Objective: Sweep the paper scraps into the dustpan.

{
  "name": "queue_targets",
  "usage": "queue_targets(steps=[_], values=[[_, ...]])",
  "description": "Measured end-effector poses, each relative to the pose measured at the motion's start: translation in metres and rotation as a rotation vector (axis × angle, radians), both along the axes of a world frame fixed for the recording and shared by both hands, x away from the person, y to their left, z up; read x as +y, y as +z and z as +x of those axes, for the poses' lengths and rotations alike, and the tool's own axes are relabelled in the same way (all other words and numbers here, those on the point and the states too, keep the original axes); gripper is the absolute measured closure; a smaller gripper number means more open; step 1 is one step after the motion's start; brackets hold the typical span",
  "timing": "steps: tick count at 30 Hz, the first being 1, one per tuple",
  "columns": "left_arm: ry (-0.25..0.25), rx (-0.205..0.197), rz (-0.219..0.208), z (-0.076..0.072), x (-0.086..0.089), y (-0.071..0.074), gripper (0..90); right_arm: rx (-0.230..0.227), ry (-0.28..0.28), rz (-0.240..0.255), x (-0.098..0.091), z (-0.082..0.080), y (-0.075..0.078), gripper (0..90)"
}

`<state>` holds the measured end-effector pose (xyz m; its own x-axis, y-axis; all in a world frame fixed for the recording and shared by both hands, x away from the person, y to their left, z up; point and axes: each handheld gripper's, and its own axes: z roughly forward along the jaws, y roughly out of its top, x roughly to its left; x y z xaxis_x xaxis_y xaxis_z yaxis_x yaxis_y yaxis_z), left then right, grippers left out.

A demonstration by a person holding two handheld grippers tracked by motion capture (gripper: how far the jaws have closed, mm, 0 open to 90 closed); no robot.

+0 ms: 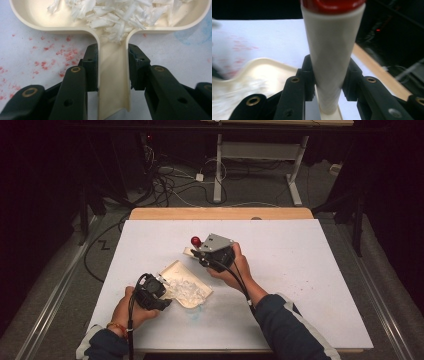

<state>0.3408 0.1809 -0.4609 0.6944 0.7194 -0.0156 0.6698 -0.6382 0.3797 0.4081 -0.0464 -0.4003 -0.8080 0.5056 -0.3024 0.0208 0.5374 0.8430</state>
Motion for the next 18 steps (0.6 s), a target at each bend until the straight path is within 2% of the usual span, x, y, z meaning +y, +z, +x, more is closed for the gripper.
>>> queue_targets(steps=[2, 4, 5, 9, 14, 18], values=[[0.003, 0.000, -0.003, 0.000, 0.000, 0.000, 63.5, 0.012, 0.030, -0.004, -0.005, -0.012, 0.005, 69.8], [0.005, -0.002, -0.007, 0.000, 0.000, 0.000, 63.5, 0.037, 0.057, 0.024, -0.011, -0.023, 0.012, 70.1], [0.005, -0.002, -0.006, 0.000, 0.000, 0.000, 63.5, 0.035, 0.060, 0.032, -0.015, -0.027, 0.015, 70.1], [0.002, -0.004, 0.003, -0.001, -0.001, 0.000, 63.6, 0.010, 0.035, 0.077, -0.028, -0.039, 0.029, 70.2], [0.000, -0.002, 0.004, 0.000, -0.001, 0.000, 63.6, 0.024, 0.031, 0.121, -0.049, -0.049, 0.039, 70.1], [0.002, -0.003, 0.005, -0.001, -0.001, 0.000, 63.6, 0.022, -0.002, 0.099, -0.064, -0.060, 0.041, 70.1]])
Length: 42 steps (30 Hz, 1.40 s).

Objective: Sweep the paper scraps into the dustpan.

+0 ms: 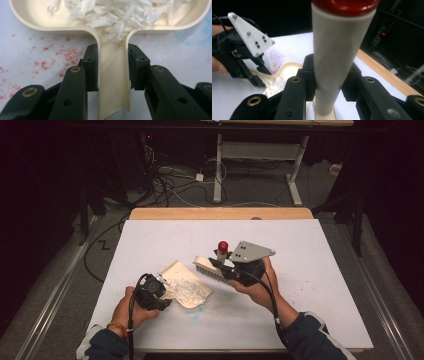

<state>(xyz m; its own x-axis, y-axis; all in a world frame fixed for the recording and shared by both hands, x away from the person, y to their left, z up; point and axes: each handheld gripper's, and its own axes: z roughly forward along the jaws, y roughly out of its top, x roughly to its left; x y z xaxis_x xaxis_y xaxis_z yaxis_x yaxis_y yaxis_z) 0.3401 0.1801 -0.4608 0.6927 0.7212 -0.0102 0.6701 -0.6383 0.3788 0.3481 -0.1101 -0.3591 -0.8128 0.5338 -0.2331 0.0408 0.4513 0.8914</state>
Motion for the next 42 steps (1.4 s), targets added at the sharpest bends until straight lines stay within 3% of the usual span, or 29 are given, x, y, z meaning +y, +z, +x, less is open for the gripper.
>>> queue_targets(steps=[3, 8, 12, 14, 22, 27, 31, 37, 42], values=[[0.001, 0.001, 0.002, 0.000, 0.000, 0.000, 63.6, 0.006, -0.022, -0.039, -0.011, -0.008, -0.002, 70.1], [0.005, 0.001, -0.002, 0.000, 0.000, 0.000, 63.5, 0.060, -0.015, -0.103, -0.016, -0.020, -0.010, 70.2], [0.006, 0.000, 0.003, 0.000, -0.001, 0.000, 63.5, 0.079, 0.017, -0.124, -0.004, -0.028, -0.016, 70.1], [0.005, -0.003, 0.006, 0.000, -0.001, 0.000, 63.5, 0.055, 0.023, -0.142, 0.006, -0.030, -0.017, 70.1], [0.001, -0.001, 0.000, 0.000, 0.000, 0.000, 63.5, 0.019, 0.064, -0.076, 0.025, -0.026, -0.008, 70.0], [0.000, -0.002, 0.001, 0.000, 0.000, 0.000, 63.5, -0.005, 0.059, -0.045, 0.027, -0.025, -0.001, 70.0], [-0.002, 0.010, 0.006, -0.001, 0.001, 0.001, 63.6, 0.009, 0.034, -0.026, 0.020, -0.023, 0.000, 70.0], [-0.004, 0.008, 0.026, -0.002, 0.001, 0.004, 63.6, 0.003, -0.032, -0.033, 0.005, -0.021, -0.001, 70.0], [-0.002, -0.003, 0.049, -0.003, -0.002, 0.004, 63.5, 0.012, -0.086, -0.111, 0.000, -0.016, -0.014, 70.1]])
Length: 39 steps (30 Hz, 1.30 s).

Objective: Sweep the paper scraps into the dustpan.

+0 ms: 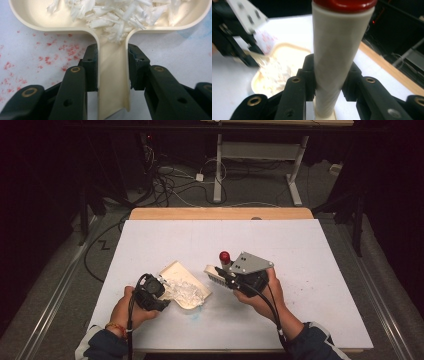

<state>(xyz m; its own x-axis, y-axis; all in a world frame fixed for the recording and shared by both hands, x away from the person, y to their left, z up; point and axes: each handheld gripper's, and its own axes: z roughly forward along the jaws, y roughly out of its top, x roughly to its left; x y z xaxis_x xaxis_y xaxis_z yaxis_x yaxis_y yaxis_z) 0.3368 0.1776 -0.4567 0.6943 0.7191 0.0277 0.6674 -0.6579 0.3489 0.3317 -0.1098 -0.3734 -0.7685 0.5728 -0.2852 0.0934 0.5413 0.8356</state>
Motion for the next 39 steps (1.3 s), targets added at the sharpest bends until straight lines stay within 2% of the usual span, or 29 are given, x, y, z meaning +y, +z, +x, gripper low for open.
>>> queue_targets(steps=[3, 5, 8, 10, 12, 14, 22, 26, 29, 32, 35, 39], values=[[0.000, -0.003, 0.009, 0.000, -0.001, 0.000, 63.5, 0.043, 0.024, 0.015, 0.003, -0.001, -0.006, 70.1], [0.003, -0.002, 0.008, 0.000, -0.001, 0.000, 63.5, 0.051, 0.030, 0.024, 0.009, -0.003, -0.008, 70.0], [0.004, -0.001, 0.005, 0.000, -0.001, -0.001, 63.5, 0.055, 0.073, 0.045, 0.019, -0.005, -0.007, 70.1], [0.003, 0.001, 0.003, 0.000, -0.001, -0.002, 63.5, 0.077, 0.110, 0.068, 0.025, -0.005, -0.004, 70.1], [0.002, 0.002, 0.000, 0.000, 0.000, -0.002, 63.5, 0.076, 0.126, 0.100, 0.028, -0.006, 0.002, 70.1], [0.000, 0.001, -0.003, 0.000, 0.000, -0.002, 63.5, 0.054, 0.126, 0.111, 0.028, -0.007, 0.008, 70.0], [-0.001, 0.006, -0.008, 0.001, 0.001, -0.002, 63.5, 0.014, 0.077, 0.137, 0.018, 0.000, 0.021, 70.0], [-0.002, 0.013, -0.011, 0.002, 0.003, -0.002, 63.5, 0.016, 0.052, 0.140, 0.016, 0.011, 0.020, 70.0], [0.003, 0.015, -0.018, 0.003, 0.003, -0.002, 63.4, -0.004, 0.015, 0.117, 0.020, 0.024, 0.014, 70.0], [0.002, 0.016, -0.019, 0.003, 0.004, -0.002, 63.5, -0.017, -0.010, 0.119, 0.026, 0.040, 0.007, 70.0], [0.002, 0.017, -0.019, 0.003, 0.003, -0.002, 63.5, -0.029, -0.019, 0.109, 0.033, 0.056, -0.002, 70.0], [0.003, 0.020, -0.020, 0.005, 0.004, -0.002, 63.5, -0.056, -0.014, 0.106, 0.043, 0.068, -0.013, 70.0]])
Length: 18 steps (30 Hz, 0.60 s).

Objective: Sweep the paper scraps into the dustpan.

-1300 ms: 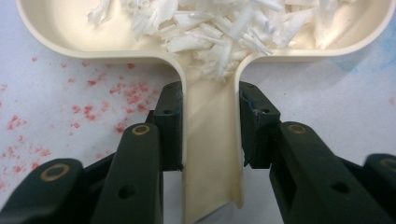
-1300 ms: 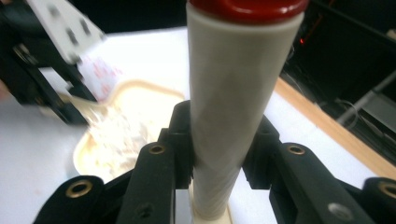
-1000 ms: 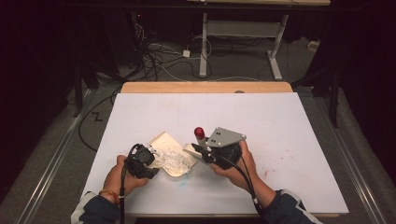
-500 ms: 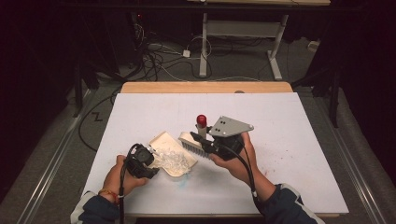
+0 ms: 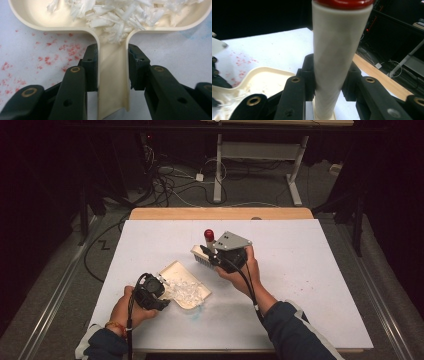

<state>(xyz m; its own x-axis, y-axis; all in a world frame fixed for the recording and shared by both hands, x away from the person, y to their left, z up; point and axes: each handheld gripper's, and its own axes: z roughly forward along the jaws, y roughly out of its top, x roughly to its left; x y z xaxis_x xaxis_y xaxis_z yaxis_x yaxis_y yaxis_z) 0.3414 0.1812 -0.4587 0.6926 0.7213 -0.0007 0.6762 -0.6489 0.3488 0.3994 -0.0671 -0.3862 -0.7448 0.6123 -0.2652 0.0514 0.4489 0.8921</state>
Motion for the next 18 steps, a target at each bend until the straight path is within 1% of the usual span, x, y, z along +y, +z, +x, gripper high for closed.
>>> queue_targets(steps=[2, 3, 6, 7, 9, 11, 12, 15, 16, 17, 18], values=[[0.004, -0.002, -0.005, 0.000, 0.000, 0.000, 63.5, -0.004, -0.001, -0.020, 0.008, 0.002, -0.006, 70.1], [0.004, -0.002, -0.005, 0.001, 0.000, 0.000, 63.4, -0.004, 0.012, -0.022, 0.011, 0.001, -0.008, 70.1], [0.008, -0.003, -0.006, 0.001, -0.001, 0.000, 63.5, 0.002, 0.061, -0.035, 0.021, -0.007, -0.010, 70.0], [0.011, -0.004, -0.007, 0.001, -0.001, 0.000, 63.4, 0.007, 0.086, -0.039, 0.024, -0.010, -0.011, 69.9], [0.007, 0.000, -0.003, 0.001, 0.000, 0.000, 63.4, 0.023, 0.124, -0.025, 0.027, -0.017, -0.011, 69.9], [0.011, -0.001, -0.006, 0.001, 0.000, 0.000, 63.5, 0.032, 0.158, -0.021, 0.029, -0.023, -0.009, 69.9], [0.012, 0.003, -0.008, 0.002, 0.000, 0.000, 63.5, 0.039, 0.164, -0.018, 0.029, -0.026, -0.008, 70.0], [0.012, 0.007, -0.006, 0.002, 0.001, 0.000, 63.5, 0.045, 0.199, 0.004, 0.027, -0.035, -0.001, 70.0], [0.013, 0.006, -0.006, 0.002, 0.001, 0.000, 63.5, 0.042, 0.207, 0.013, 0.026, -0.039, 0.001, 70.0], [0.013, 0.006, -0.006, 0.002, 0.001, 0.000, 63.5, 0.029, 0.211, 0.016, 0.025, -0.043, 0.004, 70.0], [0.014, 0.005, -0.006, 0.001, 0.001, 0.000, 63.5, 0.009, 0.209, 0.009, 0.024, -0.047, 0.007, 70.0]])
